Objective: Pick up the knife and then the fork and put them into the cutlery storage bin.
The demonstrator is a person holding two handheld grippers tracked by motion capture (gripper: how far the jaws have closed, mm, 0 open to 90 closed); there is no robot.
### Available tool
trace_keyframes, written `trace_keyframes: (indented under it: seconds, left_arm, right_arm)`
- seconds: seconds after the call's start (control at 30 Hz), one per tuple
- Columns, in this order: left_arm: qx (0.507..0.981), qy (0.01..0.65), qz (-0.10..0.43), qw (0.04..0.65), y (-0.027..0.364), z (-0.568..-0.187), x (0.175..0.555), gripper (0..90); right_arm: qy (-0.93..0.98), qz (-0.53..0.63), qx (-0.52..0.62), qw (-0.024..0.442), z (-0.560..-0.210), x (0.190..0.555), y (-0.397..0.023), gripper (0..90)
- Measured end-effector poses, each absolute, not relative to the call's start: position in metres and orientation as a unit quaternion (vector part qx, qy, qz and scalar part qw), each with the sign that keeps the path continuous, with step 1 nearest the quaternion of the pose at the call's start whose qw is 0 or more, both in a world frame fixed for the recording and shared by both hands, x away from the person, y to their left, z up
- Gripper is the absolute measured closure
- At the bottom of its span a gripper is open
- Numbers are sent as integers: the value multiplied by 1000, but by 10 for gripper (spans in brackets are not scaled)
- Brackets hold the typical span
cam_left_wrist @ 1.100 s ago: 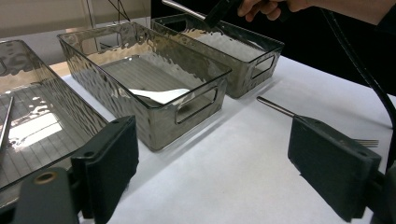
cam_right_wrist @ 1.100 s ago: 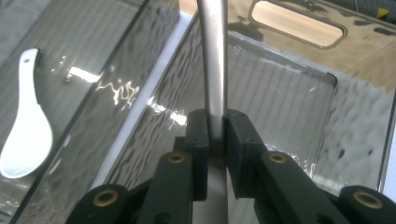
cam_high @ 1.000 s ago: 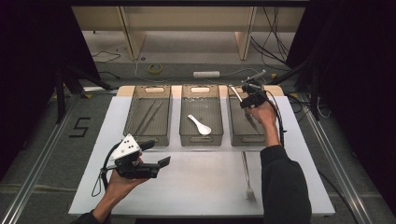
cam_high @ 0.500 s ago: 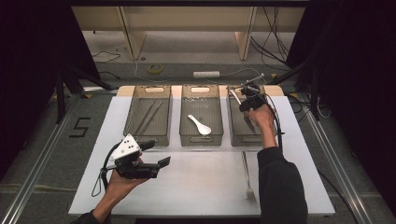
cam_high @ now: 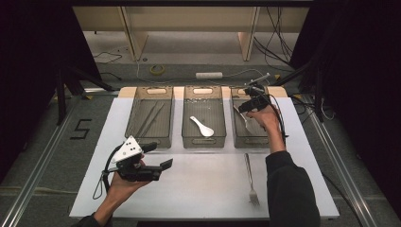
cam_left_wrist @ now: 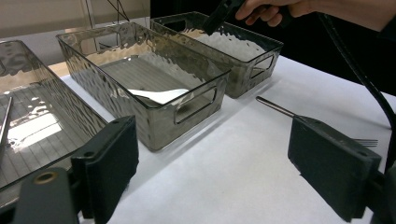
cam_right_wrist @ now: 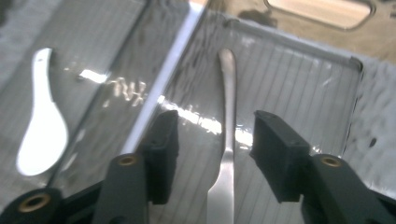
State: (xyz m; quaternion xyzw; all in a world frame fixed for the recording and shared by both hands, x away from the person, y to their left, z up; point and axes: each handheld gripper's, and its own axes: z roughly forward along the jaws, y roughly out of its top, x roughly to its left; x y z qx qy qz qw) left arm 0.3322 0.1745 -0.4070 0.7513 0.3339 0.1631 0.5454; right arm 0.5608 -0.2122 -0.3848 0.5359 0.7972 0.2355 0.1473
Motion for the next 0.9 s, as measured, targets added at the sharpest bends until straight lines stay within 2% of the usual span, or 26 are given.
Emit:
trace_keyframes:
  seconds: [0.07,0.17,0.33,0.47,0.7,0.9]
  left_arm:
    - [752,333,163,545,174,-407,332,160]
    - [752,333,163,544,174,-407,332,160]
    - [752,336,163,544,174,-408,333,160]
    - [752,335,165,544,174,-408,332,160]
    - [751,338,165,542,175,-408,332,160]
    - [749,340,163,544,175,-408,333,160]
  right_arm:
    - [806,242,520,148,-380,555,-212,418]
    - [818,261,491,145,-371,540,-210,386]
    - [831,305,449,125,-361,508,-210,374]
    - [836,334,416,128,-357,478,-211,364]
    - [839,367,385,115,-366,432,-213,320]
    - [836,376,382,116,-384,413,-214,293]
